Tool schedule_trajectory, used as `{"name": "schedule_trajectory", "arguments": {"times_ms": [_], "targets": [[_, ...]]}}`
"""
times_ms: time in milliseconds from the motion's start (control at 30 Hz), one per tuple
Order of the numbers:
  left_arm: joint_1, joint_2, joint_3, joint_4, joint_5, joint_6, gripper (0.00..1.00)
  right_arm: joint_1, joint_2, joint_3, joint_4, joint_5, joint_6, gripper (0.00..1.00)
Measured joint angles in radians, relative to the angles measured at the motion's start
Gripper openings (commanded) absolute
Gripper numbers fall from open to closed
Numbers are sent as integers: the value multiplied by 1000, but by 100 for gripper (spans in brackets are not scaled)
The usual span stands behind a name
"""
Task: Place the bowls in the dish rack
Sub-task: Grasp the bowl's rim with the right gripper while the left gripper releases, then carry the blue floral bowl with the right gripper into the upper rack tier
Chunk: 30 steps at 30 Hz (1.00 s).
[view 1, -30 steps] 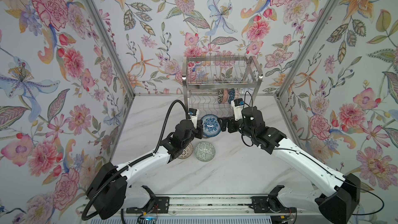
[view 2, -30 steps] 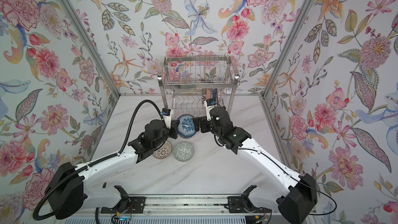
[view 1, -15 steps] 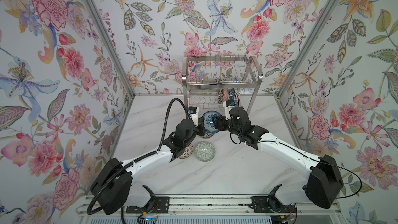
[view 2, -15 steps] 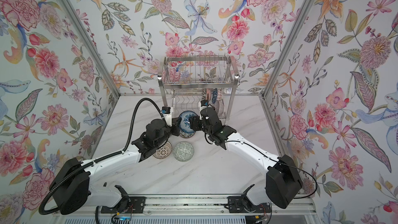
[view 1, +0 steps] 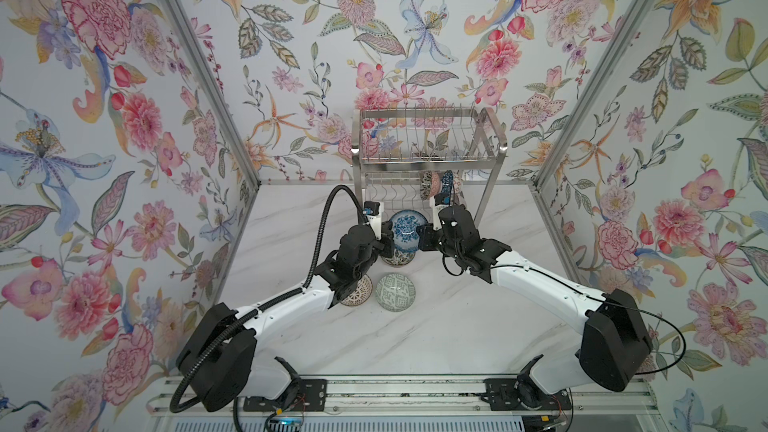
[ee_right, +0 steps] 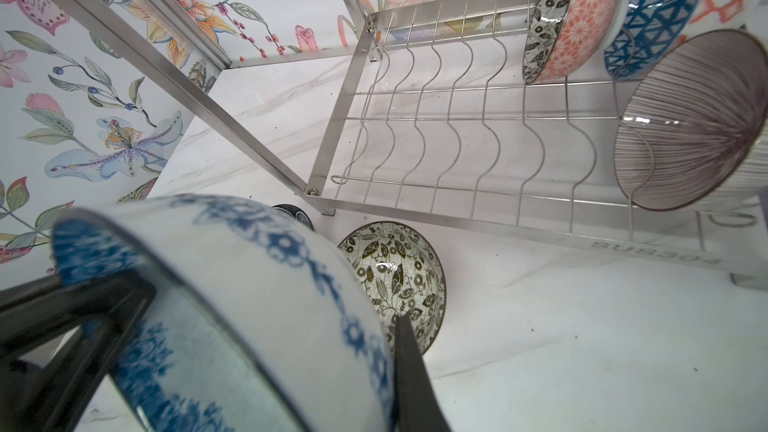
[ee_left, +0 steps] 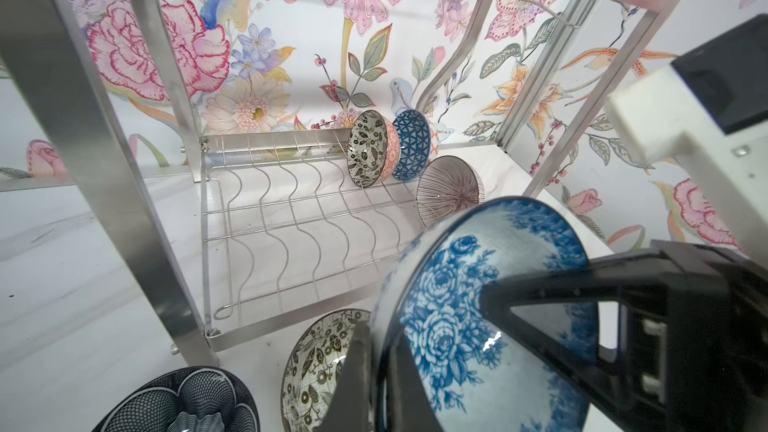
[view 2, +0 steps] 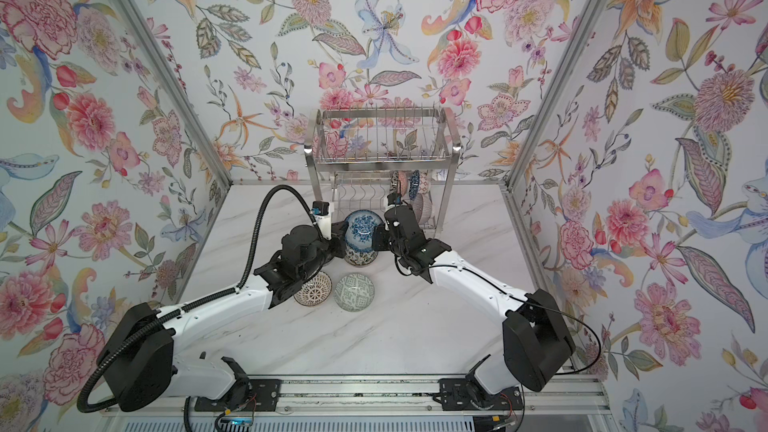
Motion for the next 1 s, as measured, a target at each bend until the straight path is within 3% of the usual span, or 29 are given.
{"name": "schedule_trajectory", "arguments": {"times_ms": [67, 100, 300, 500, 767, 1000], "targets": [[11, -3, 27, -26, 5, 5, 88, -5, 0, 10, -7, 2, -11, 0], [18, -10, 42, -48, 7, 13, 99, -9, 0, 13, -8, 4, -18, 0], [151, -150, 142, -304, 21, 140, 99, -64, 0, 18, -13, 59, -116, 0], [342, -307, 195, -533, -2, 302, 99, -97, 4, 54, -48, 235, -261, 0], [486, -355, 45, -570, 54, 372, 99, -82, 137, 164, -45, 513, -471, 0], [509, -346, 29, -559, 112, 387, 99, -52, 274, 198, 8, 678, -636, 0]]}}
